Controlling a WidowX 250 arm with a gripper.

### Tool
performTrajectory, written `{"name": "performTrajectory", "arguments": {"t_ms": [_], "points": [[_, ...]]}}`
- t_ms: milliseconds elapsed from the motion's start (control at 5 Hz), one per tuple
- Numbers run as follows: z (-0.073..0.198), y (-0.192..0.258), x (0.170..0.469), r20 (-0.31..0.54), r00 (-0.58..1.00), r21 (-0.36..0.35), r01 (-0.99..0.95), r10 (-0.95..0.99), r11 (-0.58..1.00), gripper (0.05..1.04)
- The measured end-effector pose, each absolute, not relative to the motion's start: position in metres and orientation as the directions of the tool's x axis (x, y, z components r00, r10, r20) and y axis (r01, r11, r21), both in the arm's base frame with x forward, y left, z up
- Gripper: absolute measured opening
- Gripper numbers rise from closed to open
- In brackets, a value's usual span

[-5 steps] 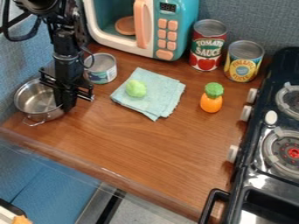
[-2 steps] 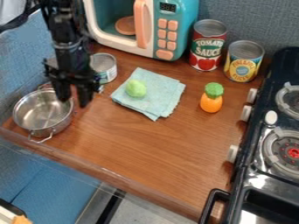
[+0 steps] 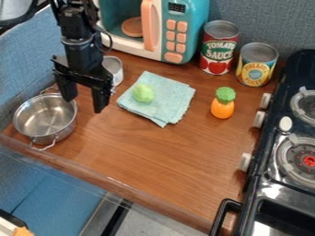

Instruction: Put the silver pot in the bottom left corner of the table

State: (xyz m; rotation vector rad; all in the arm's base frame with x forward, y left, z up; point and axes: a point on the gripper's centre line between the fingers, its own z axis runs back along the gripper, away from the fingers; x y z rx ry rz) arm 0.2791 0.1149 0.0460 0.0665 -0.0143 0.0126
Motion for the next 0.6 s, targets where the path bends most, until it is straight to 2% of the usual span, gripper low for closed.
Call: {"name": "performTrajectory", "arguments": {"t_ms": [600], "points": [[0.0460, 0.1149, 0.2789, 0.013, 1.000, 0.066, -0.015, 0.014, 0.998, 1.001]]}}
